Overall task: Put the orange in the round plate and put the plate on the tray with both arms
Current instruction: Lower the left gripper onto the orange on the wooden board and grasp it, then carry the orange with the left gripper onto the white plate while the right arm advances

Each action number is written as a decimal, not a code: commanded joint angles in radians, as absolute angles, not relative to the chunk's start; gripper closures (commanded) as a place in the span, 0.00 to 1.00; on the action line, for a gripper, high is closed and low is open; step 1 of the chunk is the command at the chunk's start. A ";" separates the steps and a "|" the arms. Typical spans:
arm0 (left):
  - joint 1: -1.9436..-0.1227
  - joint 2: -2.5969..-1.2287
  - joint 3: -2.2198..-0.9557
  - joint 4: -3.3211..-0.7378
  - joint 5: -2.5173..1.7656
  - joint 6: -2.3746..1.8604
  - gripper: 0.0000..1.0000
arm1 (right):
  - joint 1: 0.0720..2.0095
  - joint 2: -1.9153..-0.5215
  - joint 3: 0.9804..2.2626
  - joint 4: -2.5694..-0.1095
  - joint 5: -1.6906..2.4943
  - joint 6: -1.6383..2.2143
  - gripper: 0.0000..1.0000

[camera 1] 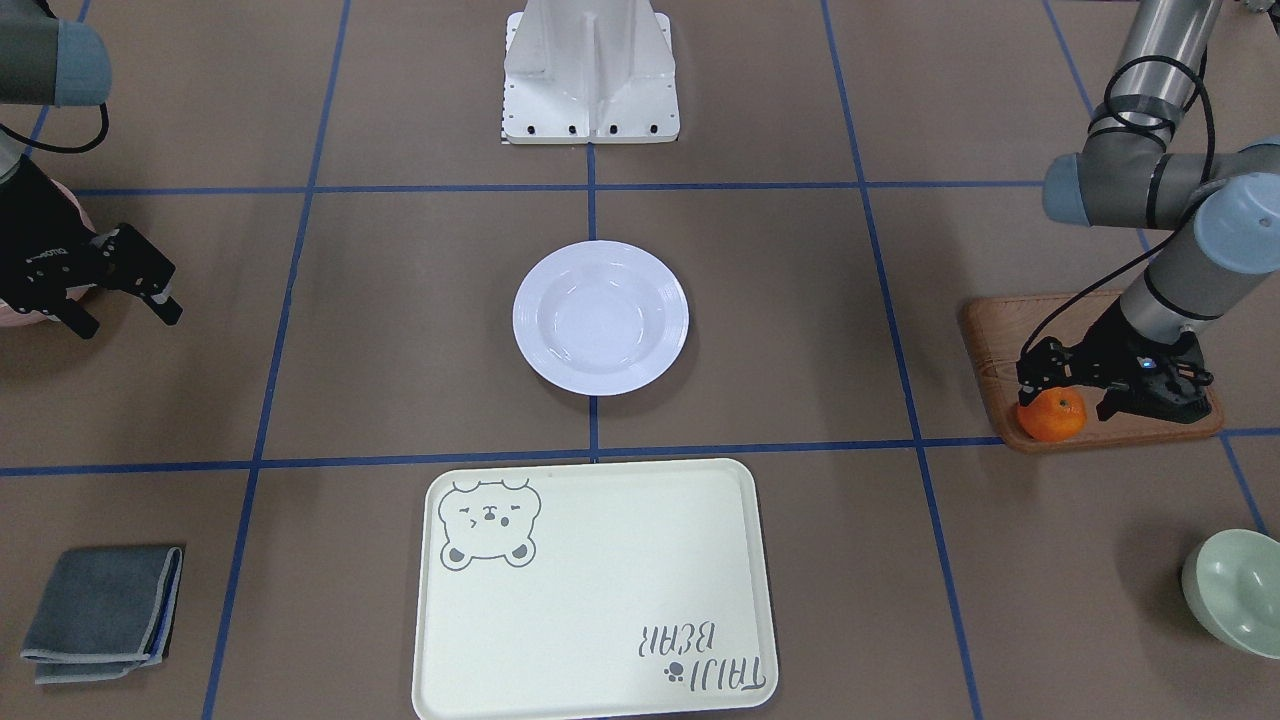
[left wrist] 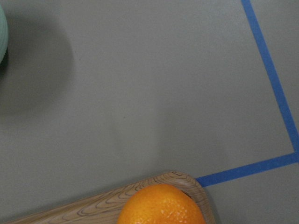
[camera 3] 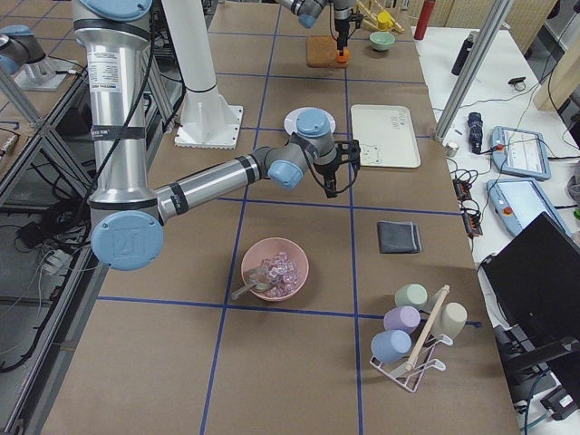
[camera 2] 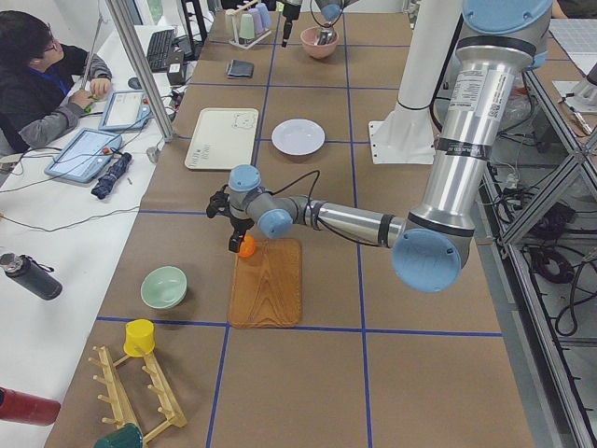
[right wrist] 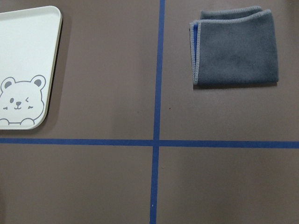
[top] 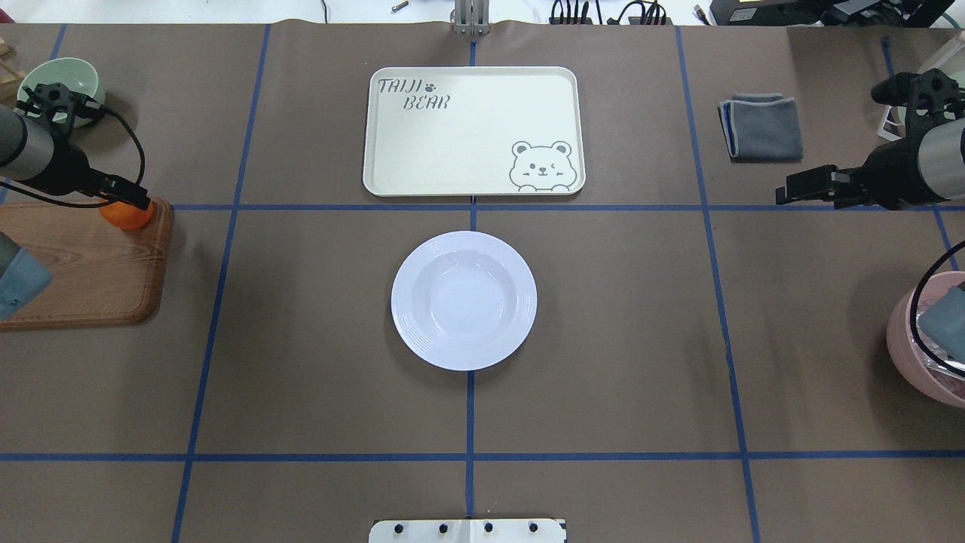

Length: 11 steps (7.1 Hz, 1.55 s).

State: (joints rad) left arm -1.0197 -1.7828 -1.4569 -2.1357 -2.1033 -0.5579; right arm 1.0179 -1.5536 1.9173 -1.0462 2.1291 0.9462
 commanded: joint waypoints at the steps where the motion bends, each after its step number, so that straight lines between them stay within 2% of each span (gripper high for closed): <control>1: -0.991 -1.786 -1.415 -2.166 -2.088 -0.557 0.03 | 1.016 -1.554 1.916 -1.048 2.128 0.945 0.01; 2: -0.989 -1.784 -1.399 -2.198 -2.088 -0.557 0.33 | 1.015 -1.554 1.916 -1.046 2.122 0.945 0.01; 3: -0.989 -1.781 -1.413 -2.200 -2.089 -0.558 0.99 | 1.014 -1.554 1.916 -1.046 2.120 0.945 0.00; 5: -1.006 -1.790 -1.497 -2.165 -2.100 -0.561 1.00 | 1.014 -1.554 1.916 -1.046 2.120 0.945 0.00; 7: -0.991 -1.972 -1.670 -1.789 -2.088 -0.746 1.00 | 1.009 -1.549 1.919 -1.039 2.121 0.962 0.01; 8: -0.924 -2.032 -1.715 -1.708 -2.079 -0.850 1.00 | 0.997 -1.548 1.934 -1.037 2.120 1.091 0.03; 11: -0.696 -2.236 -1.710 -1.585 -1.923 -1.174 1.00 | 0.953 -1.531 1.950 -0.955 2.120 1.424 0.01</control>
State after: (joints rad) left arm -0.7809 -2.1415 -1.7117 -1.6606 -1.9807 -1.0572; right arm 0.9771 -1.5367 1.9466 -1.0101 2.1242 1.2828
